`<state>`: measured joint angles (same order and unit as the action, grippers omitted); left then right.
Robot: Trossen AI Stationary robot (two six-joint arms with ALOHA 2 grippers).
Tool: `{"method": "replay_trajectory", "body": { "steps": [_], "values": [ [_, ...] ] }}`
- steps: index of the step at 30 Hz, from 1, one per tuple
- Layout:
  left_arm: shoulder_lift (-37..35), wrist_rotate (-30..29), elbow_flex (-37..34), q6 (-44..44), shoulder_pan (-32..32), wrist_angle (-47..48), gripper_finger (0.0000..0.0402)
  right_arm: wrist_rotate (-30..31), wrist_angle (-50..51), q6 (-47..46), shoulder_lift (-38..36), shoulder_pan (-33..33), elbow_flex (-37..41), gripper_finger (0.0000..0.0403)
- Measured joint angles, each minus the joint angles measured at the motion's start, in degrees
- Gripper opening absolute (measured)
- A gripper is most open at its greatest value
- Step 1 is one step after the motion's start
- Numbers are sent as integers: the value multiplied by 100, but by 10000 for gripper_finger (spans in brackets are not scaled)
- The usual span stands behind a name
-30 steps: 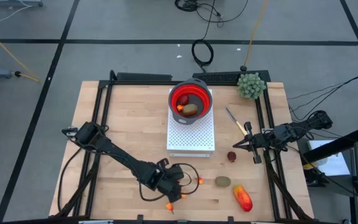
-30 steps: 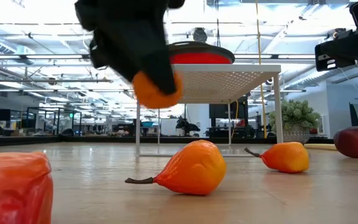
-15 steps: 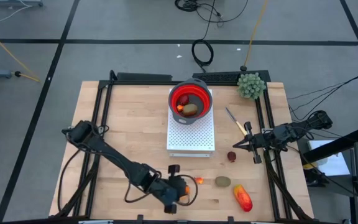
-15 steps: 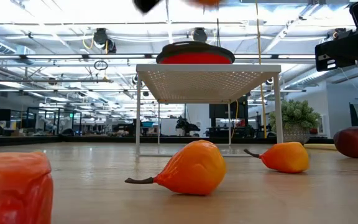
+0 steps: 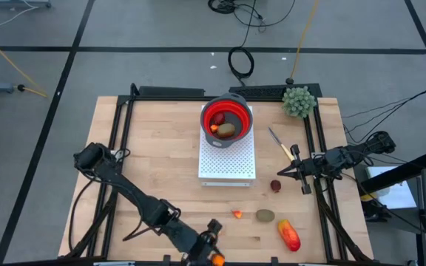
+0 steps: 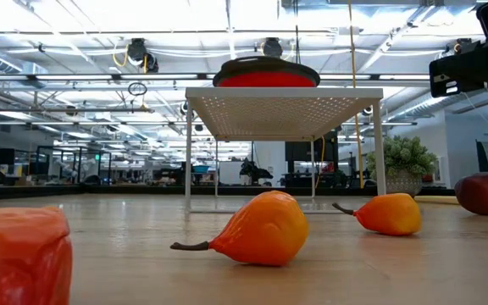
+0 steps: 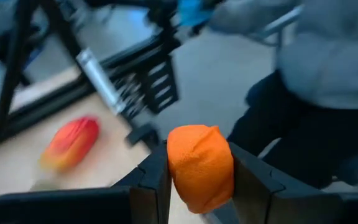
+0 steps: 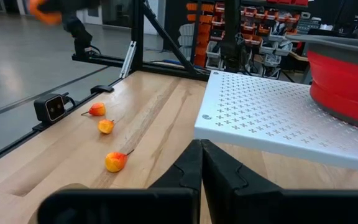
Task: Pick & Place Fruit
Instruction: Put the orange into the red strainer bowl
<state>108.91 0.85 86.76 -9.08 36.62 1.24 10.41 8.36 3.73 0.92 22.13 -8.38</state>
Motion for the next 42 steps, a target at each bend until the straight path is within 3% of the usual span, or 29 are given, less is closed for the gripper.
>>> {"method": "replay_trajectory", "body": {
  "steps": [5, 16, 24, 33, 38, 42],
  "values": [
    [-21, 508, 0, -351, 79, -147, 122, 1, 0, -2, 1, -2, 0, 0],
    [-27, 518, 0, -174, 63, -198, 122, 0, 2, -2, 1, -2, 0, 0],
    [-27, 16, 0, 2038, -132, -948, 122, 0, 2, -2, 1, 0, 0, 0],
    [-27, -973, 0, 4620, -360, -947, 122, 2, 2, -2, 1, 0, 0, 0],
    [-25, -991, 0, 5079, -458, -947, 122, 0, 2, -3, 1, -1, 0, 0],
    [-25, -963, 0, 4788, -474, -842, 122, 0, 2, -2, 1, -2, 0, 0]
  ]
}}
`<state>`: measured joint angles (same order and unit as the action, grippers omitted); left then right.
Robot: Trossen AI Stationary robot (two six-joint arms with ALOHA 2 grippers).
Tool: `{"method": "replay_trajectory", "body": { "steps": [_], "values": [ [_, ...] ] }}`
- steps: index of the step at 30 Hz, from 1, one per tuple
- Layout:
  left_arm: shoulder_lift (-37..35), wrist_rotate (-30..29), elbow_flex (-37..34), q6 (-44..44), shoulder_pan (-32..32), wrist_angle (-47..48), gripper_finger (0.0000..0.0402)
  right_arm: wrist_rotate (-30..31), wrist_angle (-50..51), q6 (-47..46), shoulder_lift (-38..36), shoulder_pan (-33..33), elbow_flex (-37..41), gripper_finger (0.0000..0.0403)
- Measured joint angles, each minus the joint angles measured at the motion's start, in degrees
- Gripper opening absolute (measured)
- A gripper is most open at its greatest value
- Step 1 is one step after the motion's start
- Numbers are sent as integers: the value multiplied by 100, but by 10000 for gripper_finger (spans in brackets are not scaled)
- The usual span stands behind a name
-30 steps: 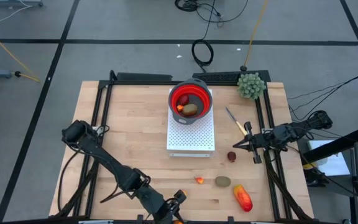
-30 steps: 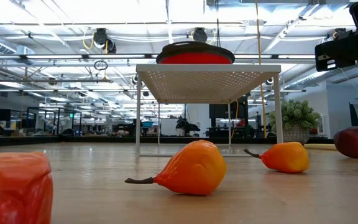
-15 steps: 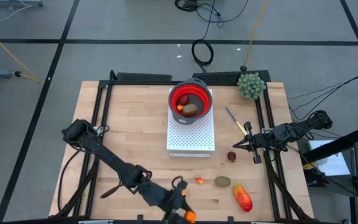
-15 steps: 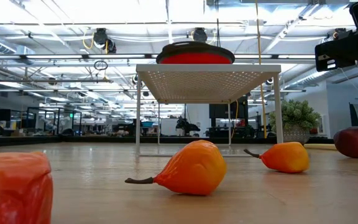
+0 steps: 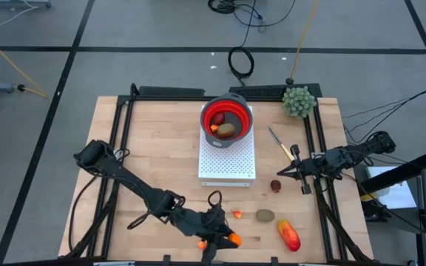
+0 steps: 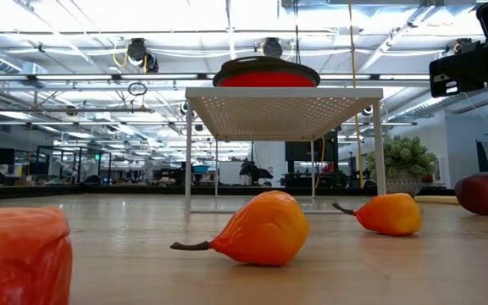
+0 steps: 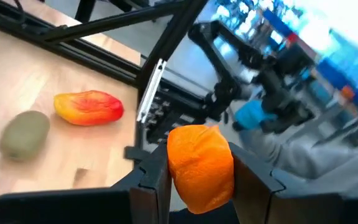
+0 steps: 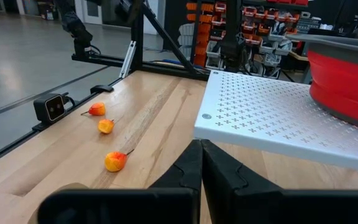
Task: Pick & Place Fruit
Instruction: Put the orange into the red strainer bowl
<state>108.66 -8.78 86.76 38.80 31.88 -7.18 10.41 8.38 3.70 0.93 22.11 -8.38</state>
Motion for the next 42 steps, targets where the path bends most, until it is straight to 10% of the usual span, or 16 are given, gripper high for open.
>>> {"method": "replay_trajectory", "body": {
  "steps": [14, 42],
  "values": [
    [-562, -1338, 0, -1267, -125, 2835, 122, 0, 0, -2, -2, 1, 0, 0],
    [-1659, -2690, 0, -1855, -2034, 3500, 122, 0, 2, 4, -2, 0, 0, 0]
  ]
}}
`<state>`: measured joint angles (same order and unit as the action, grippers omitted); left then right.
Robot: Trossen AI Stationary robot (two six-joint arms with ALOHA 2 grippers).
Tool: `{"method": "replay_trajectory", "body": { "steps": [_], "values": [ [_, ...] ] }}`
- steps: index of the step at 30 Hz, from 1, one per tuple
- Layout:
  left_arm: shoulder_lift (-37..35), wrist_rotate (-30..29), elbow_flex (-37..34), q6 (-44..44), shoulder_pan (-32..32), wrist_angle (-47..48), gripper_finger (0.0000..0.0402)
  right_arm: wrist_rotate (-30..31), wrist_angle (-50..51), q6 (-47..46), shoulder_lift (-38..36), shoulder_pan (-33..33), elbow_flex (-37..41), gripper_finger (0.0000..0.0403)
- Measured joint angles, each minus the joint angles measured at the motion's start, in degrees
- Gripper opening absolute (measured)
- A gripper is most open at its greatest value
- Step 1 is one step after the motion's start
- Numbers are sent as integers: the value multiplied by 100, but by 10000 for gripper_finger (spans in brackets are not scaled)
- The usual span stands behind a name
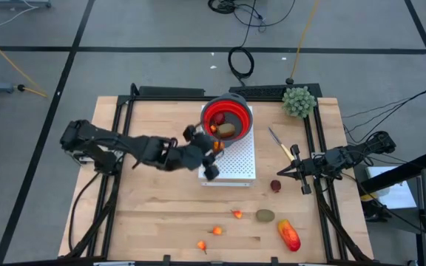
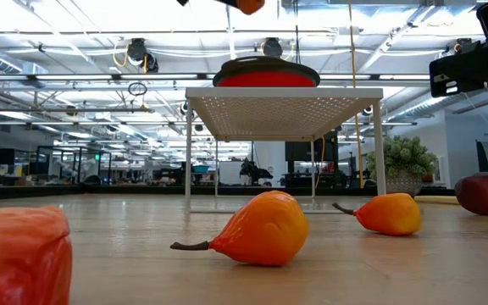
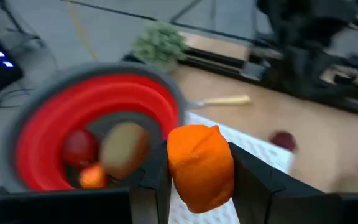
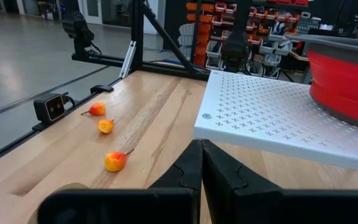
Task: Pick & Place Fruit
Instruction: Put the orange into the red strainer bowl
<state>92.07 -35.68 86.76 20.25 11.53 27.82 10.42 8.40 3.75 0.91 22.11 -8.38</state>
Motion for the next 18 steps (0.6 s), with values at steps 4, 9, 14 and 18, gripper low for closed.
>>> {"method": "replay_trajectory", "body": {
  "steps": [4, 9, 14, 18],
  "values": [
    [0, -40, 0, -187, -396, -323, 122, 0, 0, 3, 0, 0, 0, 0],
    [0, -38, 0, -192, -850, -541, 122, 0, 0, 9, 0, 2, 0, 0],
    [0, 372, 0, -2, -1273, -547, 122, 0, 0, 11, 0, 2, 0, 0],
    [0, 763, 0, 153, -1553, -544, 122, 0, 2, 11, 0, 2, 0, 0]
  ]
}}
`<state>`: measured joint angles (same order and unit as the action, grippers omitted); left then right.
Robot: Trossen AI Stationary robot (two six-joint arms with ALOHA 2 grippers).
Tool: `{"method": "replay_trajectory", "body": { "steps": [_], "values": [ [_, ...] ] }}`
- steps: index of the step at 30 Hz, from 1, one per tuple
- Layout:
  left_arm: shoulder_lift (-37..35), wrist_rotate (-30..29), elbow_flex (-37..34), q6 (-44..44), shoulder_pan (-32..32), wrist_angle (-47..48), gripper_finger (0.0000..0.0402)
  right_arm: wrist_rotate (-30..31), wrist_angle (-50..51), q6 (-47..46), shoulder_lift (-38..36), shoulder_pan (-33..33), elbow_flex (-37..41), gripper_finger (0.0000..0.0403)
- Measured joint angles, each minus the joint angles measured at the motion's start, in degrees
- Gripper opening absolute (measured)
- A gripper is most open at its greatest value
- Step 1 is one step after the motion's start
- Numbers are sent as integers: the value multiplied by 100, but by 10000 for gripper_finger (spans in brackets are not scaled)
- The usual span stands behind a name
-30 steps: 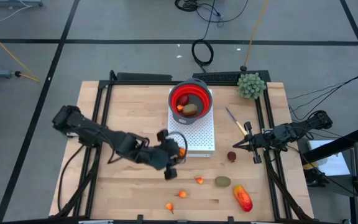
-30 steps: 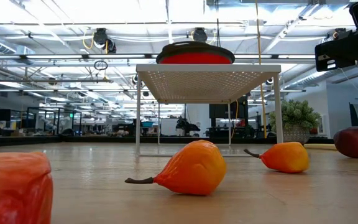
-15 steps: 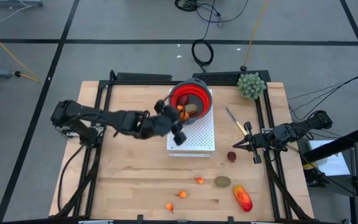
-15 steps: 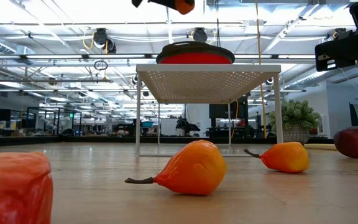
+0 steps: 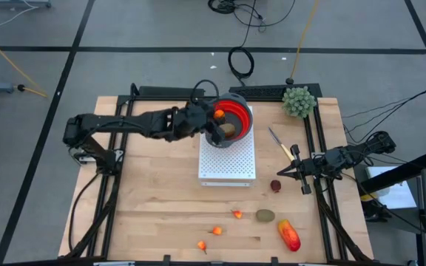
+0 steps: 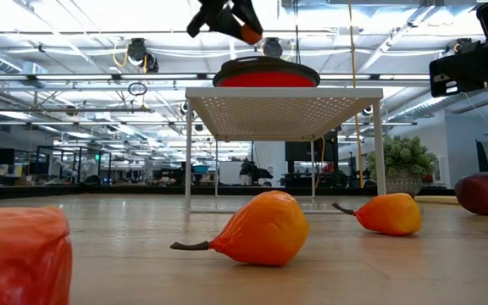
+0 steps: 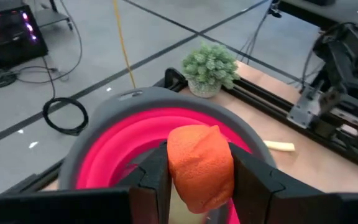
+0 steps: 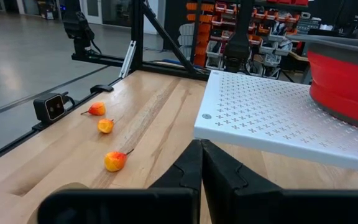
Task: Pick & Place Fruit
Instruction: Put the orange into the red strainer bowl
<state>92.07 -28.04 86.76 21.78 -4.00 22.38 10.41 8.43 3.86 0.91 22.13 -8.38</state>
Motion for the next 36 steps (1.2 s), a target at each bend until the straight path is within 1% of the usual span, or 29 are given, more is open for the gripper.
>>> {"method": "replay_trajectory", "body": {
  "steps": [5, 11, 17, 19, 21, 27, 36],
  "values": [
    [5, 38, 0, 74, -203, 3, 122, 0, 0, 0, 0, -2, 0, 0],
    [139, 396, 0, 247, -336, 39, 122, 2, 0, -10, 0, -1, 0, 0],
    [323, 429, -7, 276, -371, 165, 122, 2, -2, -13, 1, 0, 0, 0],
    [436, 425, -2, 283, -385, 78, 122, 0, 7, -13, 4, -2, 0, 0],
    [492, 434, -9, 301, -429, 214, 122, 1, 1, -15, 2, 0, 0, 0],
    [719, 624, -2, 332, -515, 48, 122, 0, 11, -13, 5, -2, 0, 0],
    [883, 681, 0, 365, -587, 138, 122, 0, 9, -13, 4, -2, 0, 0]
  ]
}}
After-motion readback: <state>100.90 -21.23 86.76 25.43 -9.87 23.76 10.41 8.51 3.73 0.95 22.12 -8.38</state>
